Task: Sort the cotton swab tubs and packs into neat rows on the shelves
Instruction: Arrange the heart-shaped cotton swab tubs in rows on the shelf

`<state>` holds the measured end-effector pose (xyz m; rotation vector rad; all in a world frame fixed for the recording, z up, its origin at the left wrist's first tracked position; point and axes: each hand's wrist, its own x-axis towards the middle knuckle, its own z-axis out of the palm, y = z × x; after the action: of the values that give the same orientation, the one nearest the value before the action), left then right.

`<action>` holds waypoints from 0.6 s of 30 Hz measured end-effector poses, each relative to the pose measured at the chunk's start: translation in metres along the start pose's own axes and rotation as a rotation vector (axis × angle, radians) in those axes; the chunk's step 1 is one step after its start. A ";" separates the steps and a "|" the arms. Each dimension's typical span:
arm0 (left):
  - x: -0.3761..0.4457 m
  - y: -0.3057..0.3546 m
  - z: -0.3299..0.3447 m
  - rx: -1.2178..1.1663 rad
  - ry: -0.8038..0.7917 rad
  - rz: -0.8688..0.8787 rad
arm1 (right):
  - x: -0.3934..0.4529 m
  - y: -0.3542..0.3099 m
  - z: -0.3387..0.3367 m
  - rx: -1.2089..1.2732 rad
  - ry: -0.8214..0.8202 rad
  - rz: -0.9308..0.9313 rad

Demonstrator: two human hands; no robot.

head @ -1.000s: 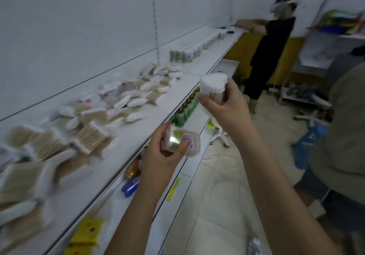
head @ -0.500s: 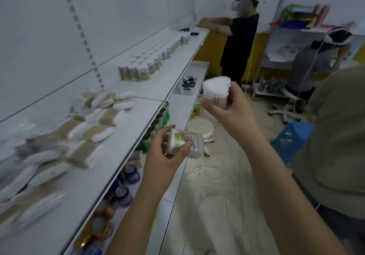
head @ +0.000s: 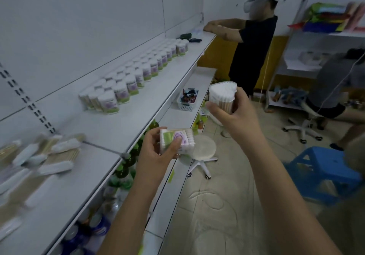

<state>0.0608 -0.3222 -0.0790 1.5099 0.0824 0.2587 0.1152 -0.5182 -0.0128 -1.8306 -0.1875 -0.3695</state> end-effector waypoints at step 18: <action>0.368 -0.005 0.127 -0.256 0.053 0.017 | 0.339 0.114 0.019 -0.057 0.010 0.007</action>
<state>0.4452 -0.3658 -0.0370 1.2499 0.0759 0.3114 0.4712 -0.5535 -0.0034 -1.8851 -0.1652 -0.3826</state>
